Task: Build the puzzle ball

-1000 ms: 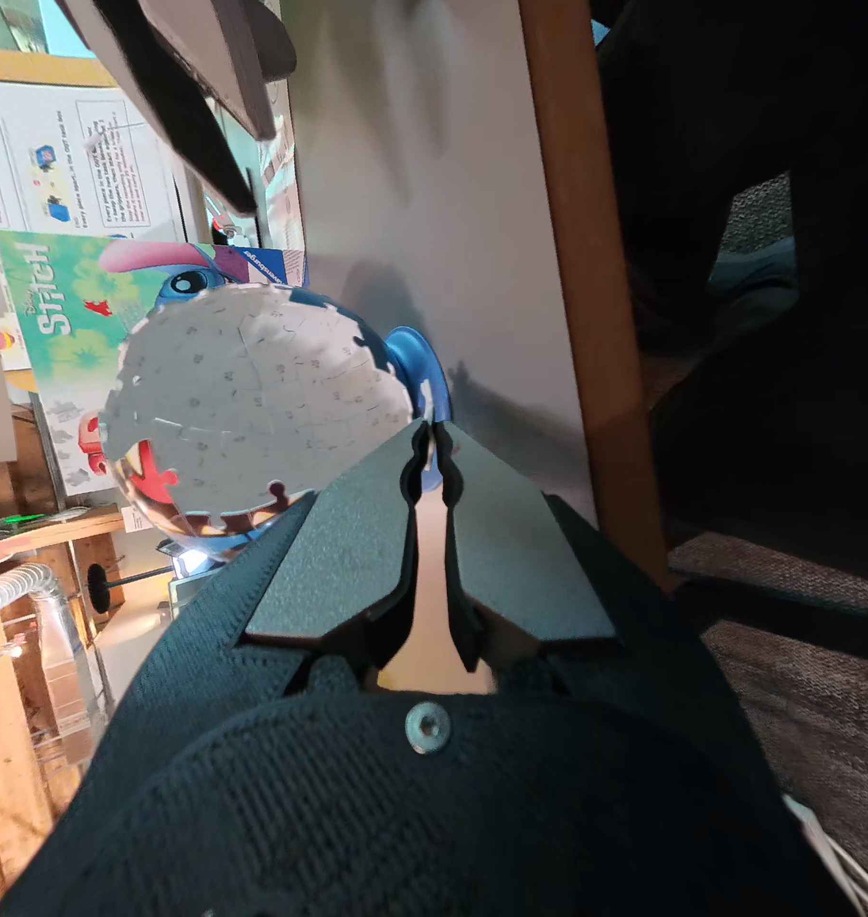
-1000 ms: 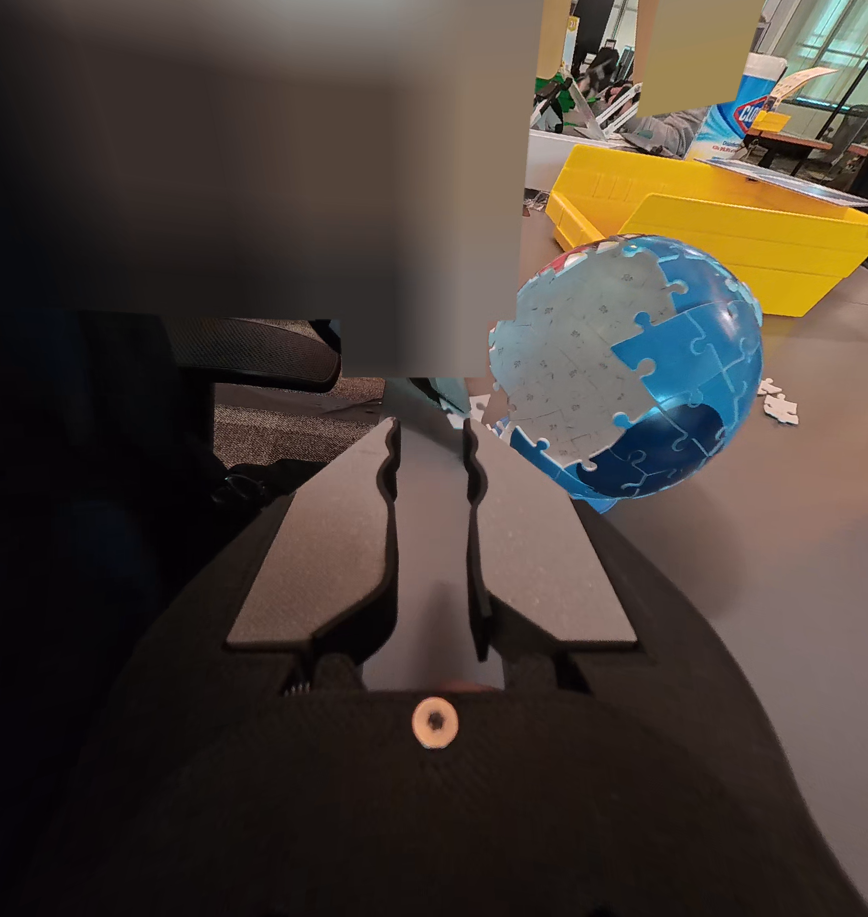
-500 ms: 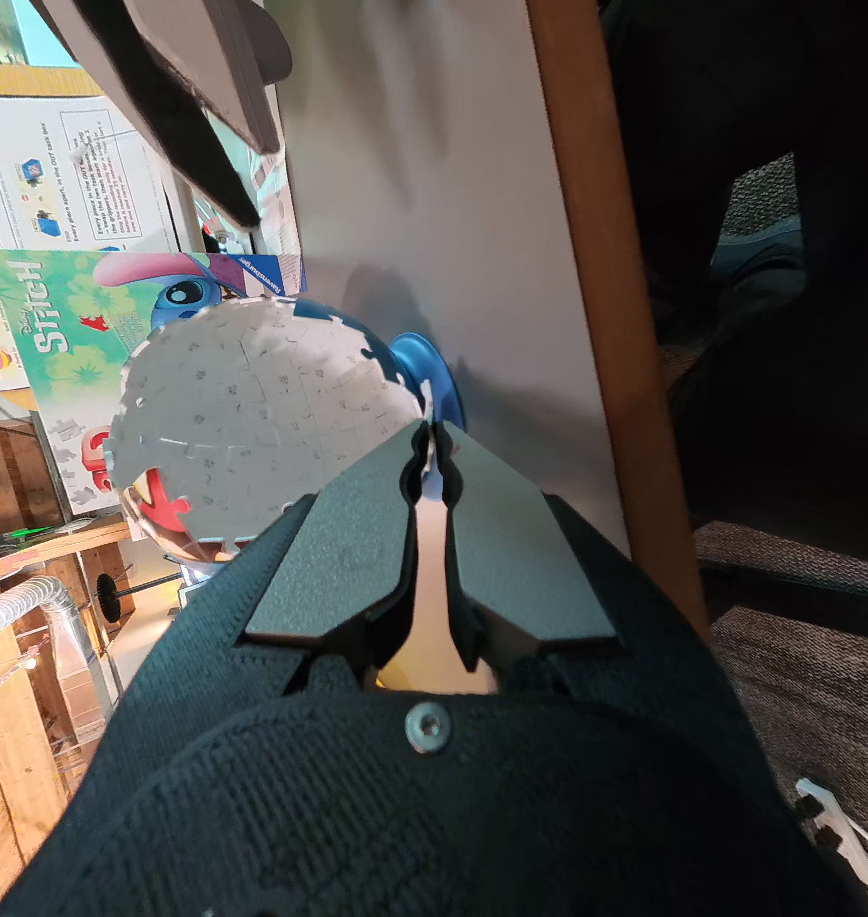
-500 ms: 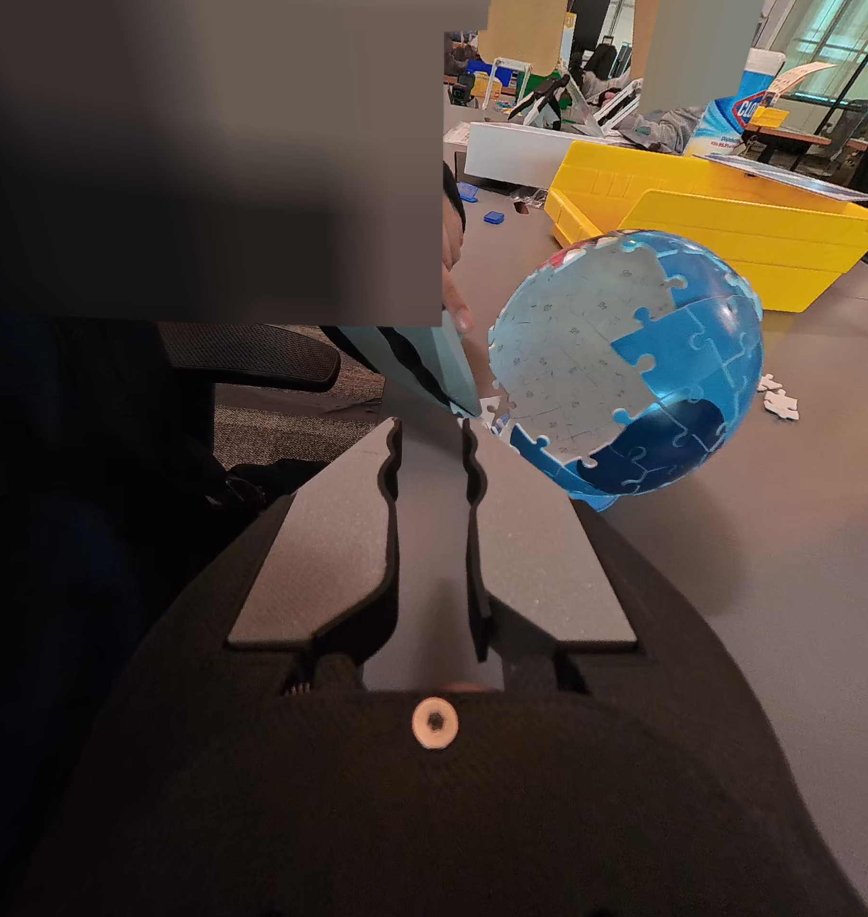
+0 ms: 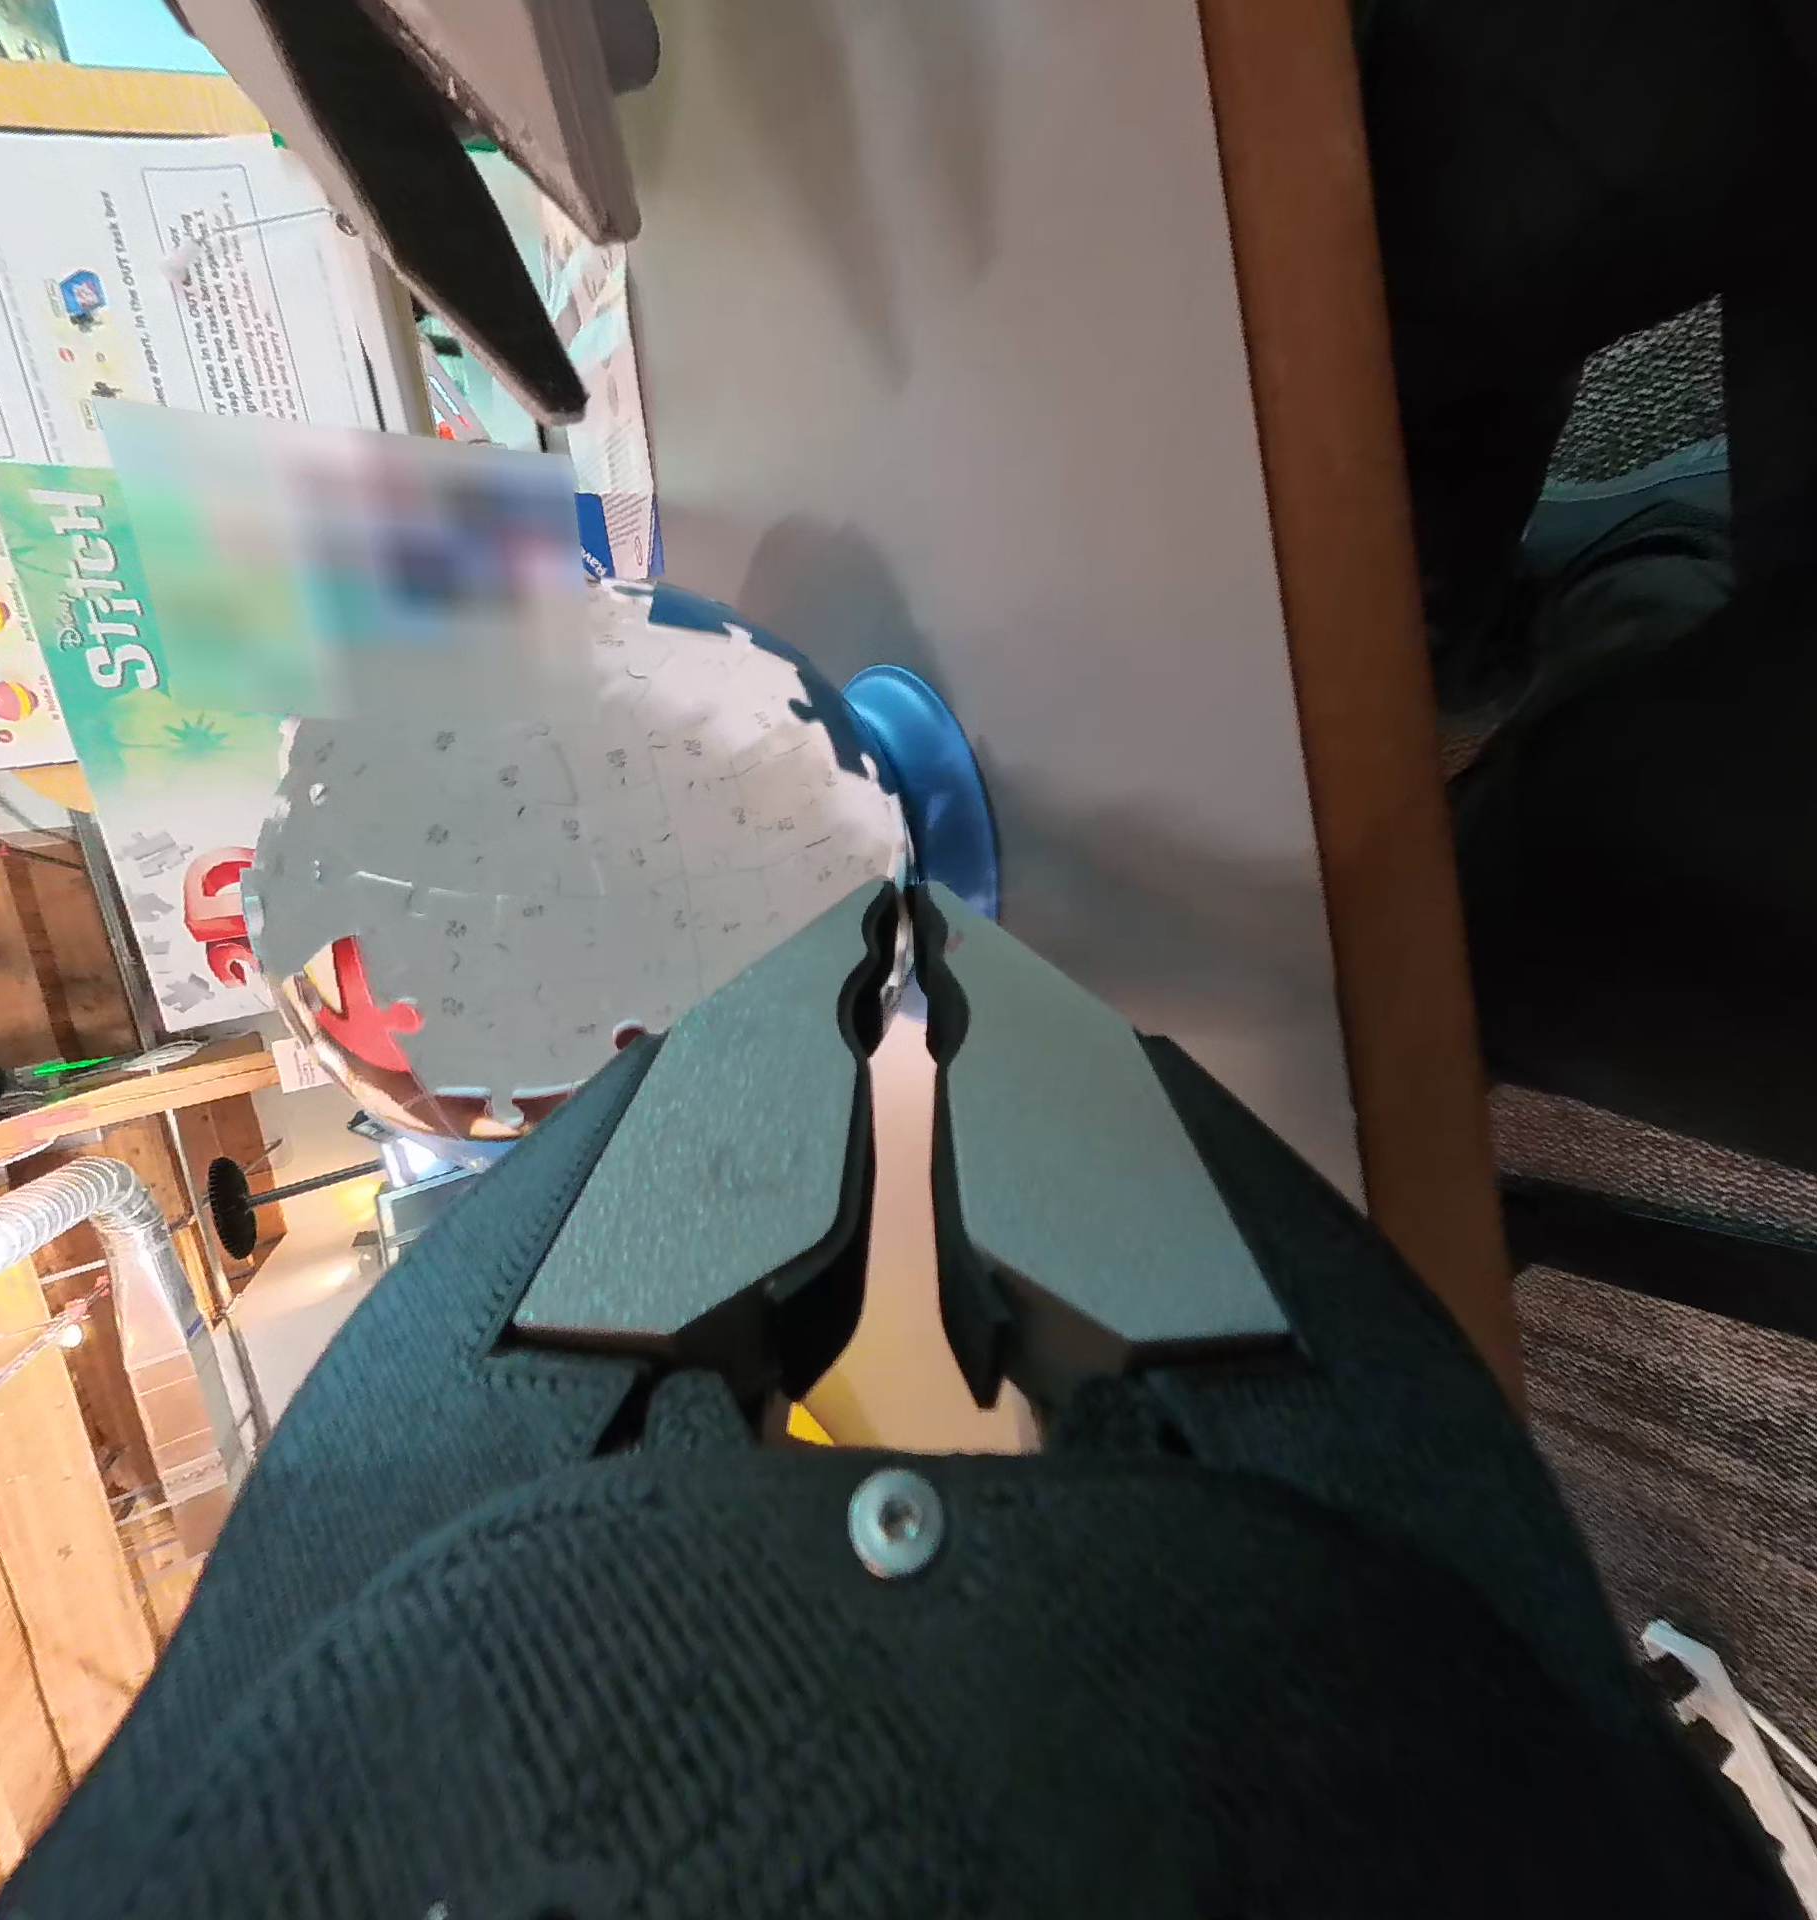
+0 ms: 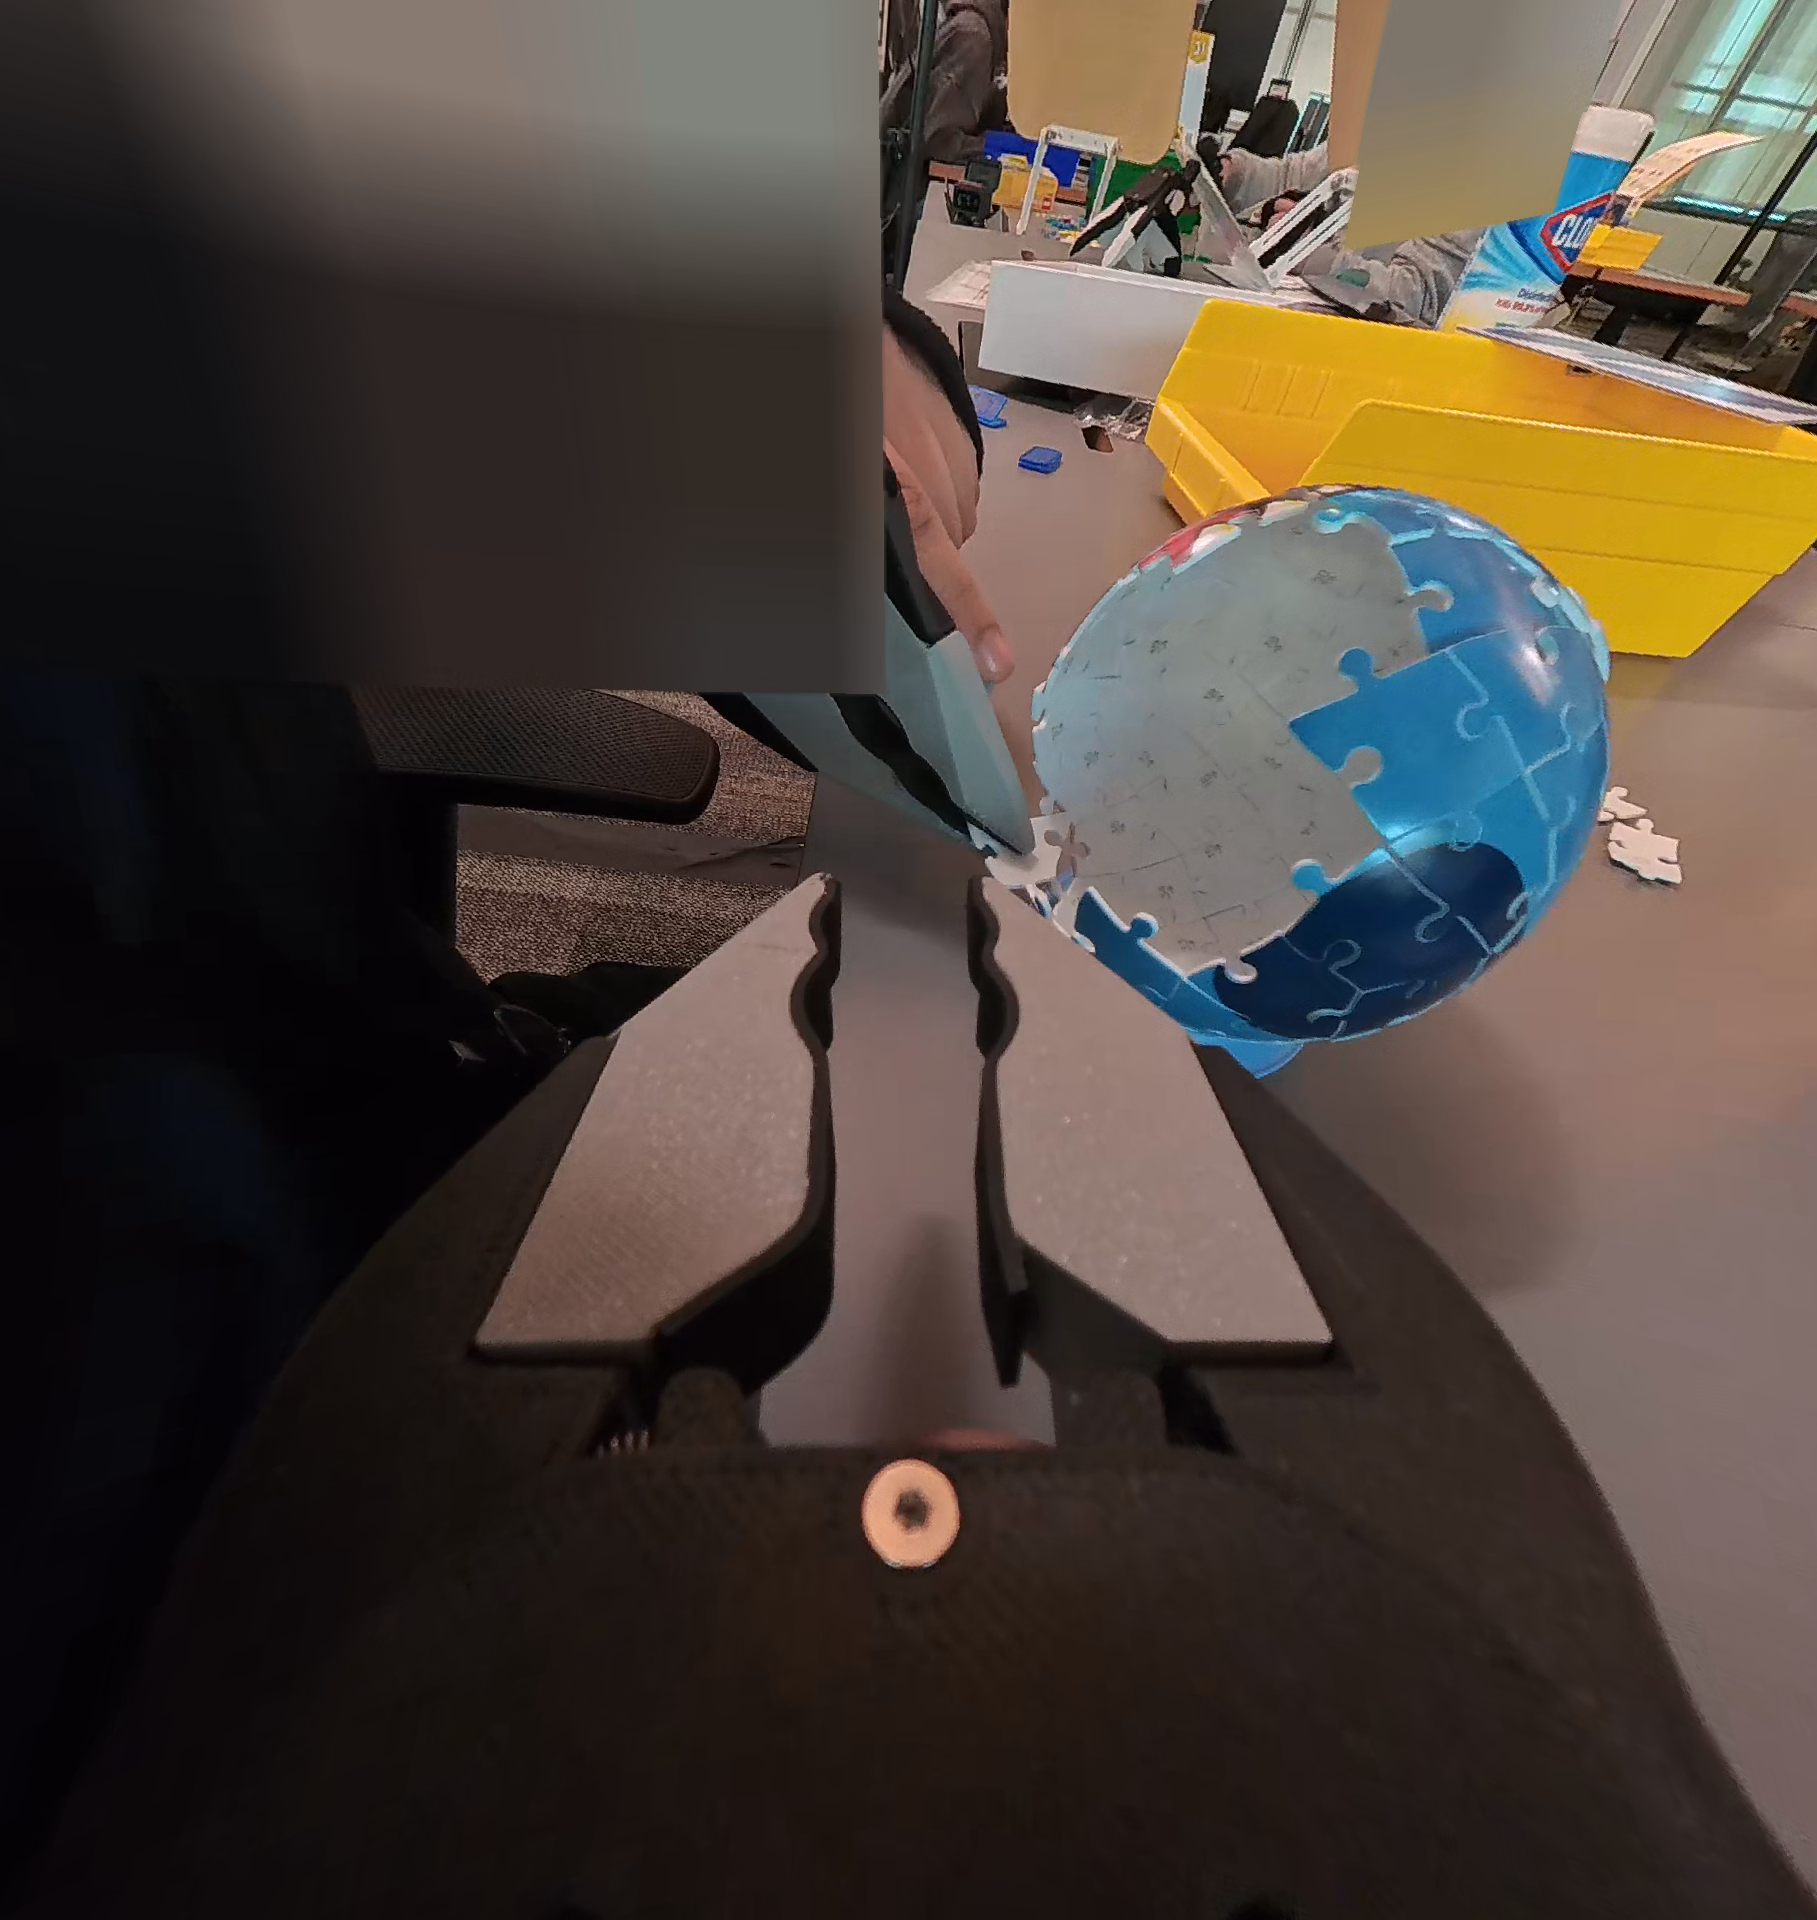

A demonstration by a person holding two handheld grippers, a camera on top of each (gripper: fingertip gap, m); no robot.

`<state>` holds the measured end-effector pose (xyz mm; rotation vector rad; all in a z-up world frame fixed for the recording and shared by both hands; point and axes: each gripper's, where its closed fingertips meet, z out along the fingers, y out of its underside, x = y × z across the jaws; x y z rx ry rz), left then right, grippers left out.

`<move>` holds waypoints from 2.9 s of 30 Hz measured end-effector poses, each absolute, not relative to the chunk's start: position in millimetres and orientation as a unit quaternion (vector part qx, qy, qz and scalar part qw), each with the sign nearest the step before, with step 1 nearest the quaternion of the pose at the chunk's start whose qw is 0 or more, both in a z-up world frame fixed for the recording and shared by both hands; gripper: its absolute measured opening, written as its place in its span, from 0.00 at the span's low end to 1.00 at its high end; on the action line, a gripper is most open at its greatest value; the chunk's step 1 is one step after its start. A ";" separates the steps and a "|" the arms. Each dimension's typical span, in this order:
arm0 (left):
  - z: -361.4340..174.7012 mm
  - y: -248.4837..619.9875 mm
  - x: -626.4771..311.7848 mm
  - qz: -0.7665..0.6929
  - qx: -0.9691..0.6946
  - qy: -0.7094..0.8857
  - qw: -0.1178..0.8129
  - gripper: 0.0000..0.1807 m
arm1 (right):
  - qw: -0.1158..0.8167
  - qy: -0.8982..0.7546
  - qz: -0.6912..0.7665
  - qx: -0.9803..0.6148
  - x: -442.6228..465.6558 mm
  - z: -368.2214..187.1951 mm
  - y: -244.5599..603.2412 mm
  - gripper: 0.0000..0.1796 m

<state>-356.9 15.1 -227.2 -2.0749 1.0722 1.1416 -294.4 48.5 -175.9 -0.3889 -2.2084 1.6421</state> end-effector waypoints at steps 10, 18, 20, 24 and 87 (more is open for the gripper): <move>-228.1 16.0 -355.6 0.414 -0.773 0.393 0.276 0.00 | 0.182 -0.783 0.578 -0.137 -294.2 -177.0 48.3 0.12; -222.7 16.5 -352.9 0.388 -0.782 0.374 0.314 0.00 | 0.165 -0.789 0.573 -0.145 -294.7 -182.4 47.2 0.14; -225.8 14.4 -357.0 0.389 -0.785 0.371 0.306 0.00 | 0.164 -0.789 0.574 -0.146 -294.9 -182.3 47.4 0.14; -226.4 15.7 -354.8 0.386 -0.784 0.369 0.316 0.00 | 0.167 -0.790 0.571 -0.145 -295.2 -183.1 47.2 0.14; -224.6 19.0 -348.5 0.342 -0.769 0.369 0.394 0.00 | 0.163 -0.797 0.563 -0.144 -294.8 -186.8 46.4 0.14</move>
